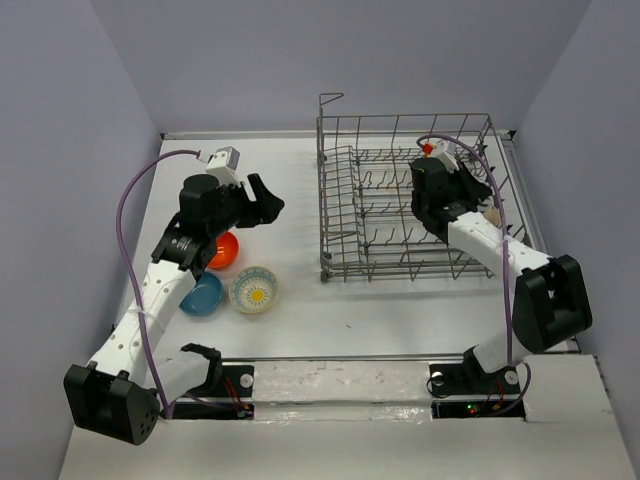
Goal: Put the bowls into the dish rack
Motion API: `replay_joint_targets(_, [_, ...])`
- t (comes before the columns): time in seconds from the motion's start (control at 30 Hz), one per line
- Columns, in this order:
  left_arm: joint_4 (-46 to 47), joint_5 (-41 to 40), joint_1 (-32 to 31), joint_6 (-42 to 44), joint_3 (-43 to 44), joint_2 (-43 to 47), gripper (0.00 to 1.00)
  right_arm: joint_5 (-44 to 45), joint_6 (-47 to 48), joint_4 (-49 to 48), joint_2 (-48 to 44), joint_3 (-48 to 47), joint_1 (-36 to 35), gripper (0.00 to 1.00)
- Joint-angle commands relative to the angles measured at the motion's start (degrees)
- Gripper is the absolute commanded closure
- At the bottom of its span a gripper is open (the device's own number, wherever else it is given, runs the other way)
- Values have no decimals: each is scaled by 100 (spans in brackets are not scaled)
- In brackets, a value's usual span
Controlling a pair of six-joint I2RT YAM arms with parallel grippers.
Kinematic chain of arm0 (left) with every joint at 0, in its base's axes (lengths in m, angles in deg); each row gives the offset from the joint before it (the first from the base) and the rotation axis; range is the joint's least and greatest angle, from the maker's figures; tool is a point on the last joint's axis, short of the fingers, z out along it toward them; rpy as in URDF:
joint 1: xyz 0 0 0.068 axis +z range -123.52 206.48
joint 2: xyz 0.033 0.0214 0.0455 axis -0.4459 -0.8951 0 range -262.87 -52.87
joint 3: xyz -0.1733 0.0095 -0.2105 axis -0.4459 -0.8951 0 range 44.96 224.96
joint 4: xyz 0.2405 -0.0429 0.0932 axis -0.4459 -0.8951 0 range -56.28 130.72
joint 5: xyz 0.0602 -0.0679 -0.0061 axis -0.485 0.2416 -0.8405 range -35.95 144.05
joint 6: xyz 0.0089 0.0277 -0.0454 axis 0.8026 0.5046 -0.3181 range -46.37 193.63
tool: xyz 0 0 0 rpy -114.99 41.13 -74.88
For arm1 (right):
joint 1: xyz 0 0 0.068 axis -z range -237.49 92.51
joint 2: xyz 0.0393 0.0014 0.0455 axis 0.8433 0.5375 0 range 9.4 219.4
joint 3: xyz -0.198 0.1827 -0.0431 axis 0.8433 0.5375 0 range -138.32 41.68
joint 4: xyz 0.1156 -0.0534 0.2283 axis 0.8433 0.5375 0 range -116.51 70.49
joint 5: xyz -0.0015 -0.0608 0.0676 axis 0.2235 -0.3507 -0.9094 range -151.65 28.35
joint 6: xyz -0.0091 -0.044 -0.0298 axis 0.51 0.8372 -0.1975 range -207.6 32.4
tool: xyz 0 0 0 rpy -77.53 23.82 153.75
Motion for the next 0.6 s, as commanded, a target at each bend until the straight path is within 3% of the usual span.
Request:
replay_joint_targets(0.0, [284,123,30,-33,-60,99,18,261,522,-1077,67,-51,-55,99])
replay_joint_targets(0.57, [302,203,56,-33,-95,-6,18,15,768,-1332,286,115,-169,99])
